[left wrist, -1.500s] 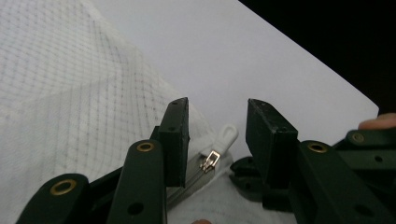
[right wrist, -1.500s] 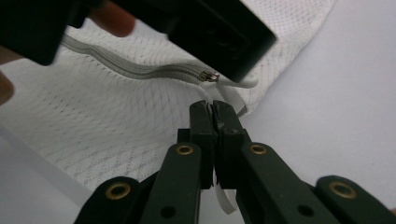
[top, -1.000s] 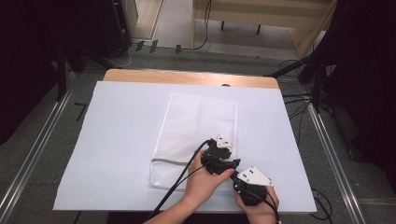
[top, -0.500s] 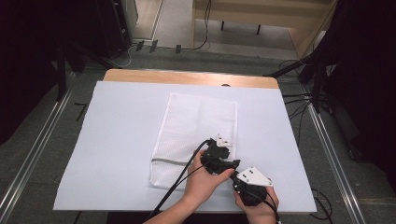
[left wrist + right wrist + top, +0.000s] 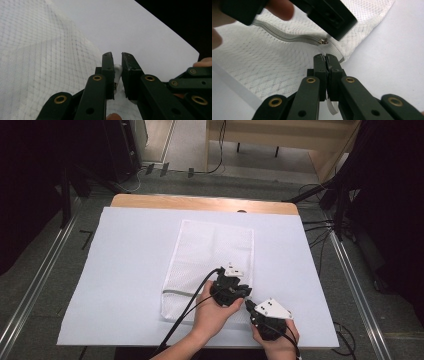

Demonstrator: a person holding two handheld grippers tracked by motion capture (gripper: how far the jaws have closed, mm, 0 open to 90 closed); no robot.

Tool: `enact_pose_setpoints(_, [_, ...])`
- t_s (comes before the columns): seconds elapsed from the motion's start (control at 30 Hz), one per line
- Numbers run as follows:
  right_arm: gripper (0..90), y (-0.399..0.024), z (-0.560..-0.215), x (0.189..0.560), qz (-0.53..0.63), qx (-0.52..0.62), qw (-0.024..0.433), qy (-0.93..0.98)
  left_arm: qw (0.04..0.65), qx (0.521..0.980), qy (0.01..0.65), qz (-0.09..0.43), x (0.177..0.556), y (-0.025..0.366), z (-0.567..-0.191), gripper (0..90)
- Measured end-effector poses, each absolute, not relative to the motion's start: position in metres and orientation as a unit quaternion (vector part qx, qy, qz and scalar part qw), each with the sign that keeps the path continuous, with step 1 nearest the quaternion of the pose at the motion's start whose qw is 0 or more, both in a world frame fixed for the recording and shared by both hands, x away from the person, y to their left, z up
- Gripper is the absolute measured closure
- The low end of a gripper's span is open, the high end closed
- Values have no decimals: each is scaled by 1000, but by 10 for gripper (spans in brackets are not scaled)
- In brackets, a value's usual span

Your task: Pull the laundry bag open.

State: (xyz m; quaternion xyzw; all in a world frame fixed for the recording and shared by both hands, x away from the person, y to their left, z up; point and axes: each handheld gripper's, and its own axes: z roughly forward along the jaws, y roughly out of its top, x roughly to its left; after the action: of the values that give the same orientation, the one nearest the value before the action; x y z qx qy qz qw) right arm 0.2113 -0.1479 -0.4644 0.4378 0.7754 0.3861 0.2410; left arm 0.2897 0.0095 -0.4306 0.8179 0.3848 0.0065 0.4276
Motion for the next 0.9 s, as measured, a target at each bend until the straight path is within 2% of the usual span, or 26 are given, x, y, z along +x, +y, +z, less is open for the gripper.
enact_pose_setpoints(0.3, [896,-150,-463,212,385,445,246,770,439,805,398,-17,285,26,-438,825])
enact_pose_setpoints(0.9, [896,-150,-461,211,390,436,254,770,430,805,407,-48,288,28,-446,833])
